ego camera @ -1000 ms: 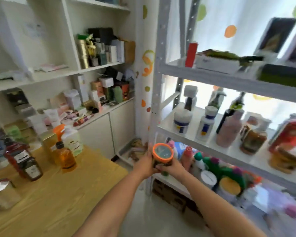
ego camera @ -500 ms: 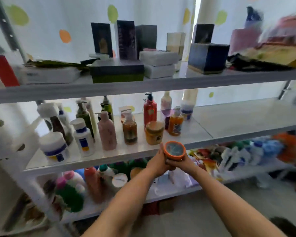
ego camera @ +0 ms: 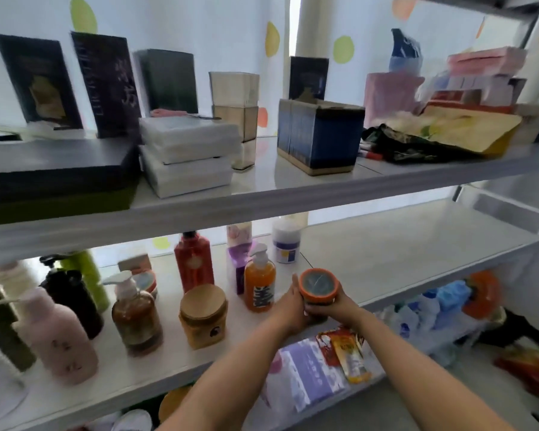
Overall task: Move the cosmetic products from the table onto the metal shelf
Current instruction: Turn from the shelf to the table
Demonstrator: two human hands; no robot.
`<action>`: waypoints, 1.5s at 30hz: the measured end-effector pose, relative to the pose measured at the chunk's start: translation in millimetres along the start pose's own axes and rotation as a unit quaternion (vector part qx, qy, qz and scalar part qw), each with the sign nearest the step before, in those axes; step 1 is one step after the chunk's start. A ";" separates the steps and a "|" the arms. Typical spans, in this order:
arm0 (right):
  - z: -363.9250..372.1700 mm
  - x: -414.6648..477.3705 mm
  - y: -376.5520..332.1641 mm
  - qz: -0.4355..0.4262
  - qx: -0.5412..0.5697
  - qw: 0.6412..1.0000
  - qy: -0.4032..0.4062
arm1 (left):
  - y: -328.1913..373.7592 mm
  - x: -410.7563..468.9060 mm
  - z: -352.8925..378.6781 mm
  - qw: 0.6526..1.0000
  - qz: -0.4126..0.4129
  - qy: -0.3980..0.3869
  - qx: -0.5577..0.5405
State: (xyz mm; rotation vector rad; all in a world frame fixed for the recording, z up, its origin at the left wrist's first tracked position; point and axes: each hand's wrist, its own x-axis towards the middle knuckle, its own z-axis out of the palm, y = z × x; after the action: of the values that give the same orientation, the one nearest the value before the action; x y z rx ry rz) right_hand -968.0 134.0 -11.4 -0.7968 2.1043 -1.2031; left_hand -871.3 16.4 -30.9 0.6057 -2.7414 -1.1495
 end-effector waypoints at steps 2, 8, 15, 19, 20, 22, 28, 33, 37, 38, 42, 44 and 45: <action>-9.9 13.4 4.1 0.022 -0.027 0.999 -0.021 | -0.6 17.7 3.1 1.000 -0.013 -0.007 0.024; -25.8 76.6 6.2 0.020 -0.096 0.991 -0.086 | -13.9 68.4 1.8 0.994 -0.074 0.013 0.082; -53.6 144.3 -4.4 -0.040 -0.228 0.964 -0.133 | -3.1 109.2 0.0 0.982 -0.162 0.087 0.047; -60.5 164.9 -6.5 -0.107 -0.252 0.950 -0.149 | 1.8 122.7 -5.6 0.970 -0.201 0.080 0.112; -61.7 168.6 -4.8 -0.121 -0.255 0.947 -0.156 | 3.7 123.9 -6.0 0.966 -0.215 0.076 0.125; -63.7 175.7 0.0 -0.135 -0.286 0.933 -0.169 | 7.3 125.9 -5.7 0.958 -0.232 0.082 0.149; -75.7 190.5 4.4 -0.161 -0.417 0.878 -0.172 | 21.2 131.9 -7.7 0.940 -0.256 0.065 0.215; -83.6 194.7 1.2 -0.184 -0.444 0.860 -0.171 | 33.8 133.9 -13.2 0.919 -0.267 0.042 0.287; -82.8 197.3 -1.0 -0.202 -0.459 0.850 -0.162 | 38.5 132.7 -16.0 0.898 -0.289 0.037 0.329; -81.8 197.6 -1.3 -0.201 -0.462 0.848 -0.163 | 38.3 132.2 -15.2 0.893 -0.293 0.034 0.339; -77.4 194.5 4.0 -0.186 -0.451 0.854 -0.179 | 38.1 131.1 -7.2 0.881 -0.318 0.021 0.350; -77.7 193.1 8.9 -0.180 -0.457 0.851 -0.185 | 39.5 132.1 -3.4 0.875 -0.325 0.018 0.358; -78.5 193.2 10.6 -0.179 -0.464 0.847 -0.188 | 40.2 132.8 -1.8 0.873 -0.330 0.014 0.358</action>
State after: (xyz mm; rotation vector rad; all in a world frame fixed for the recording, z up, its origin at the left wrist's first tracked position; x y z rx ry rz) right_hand -1153.5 38.9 -24.0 -1.7393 2.1805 -0.0324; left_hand -1005.2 -12.5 -8.5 1.7121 -2.9553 -0.0783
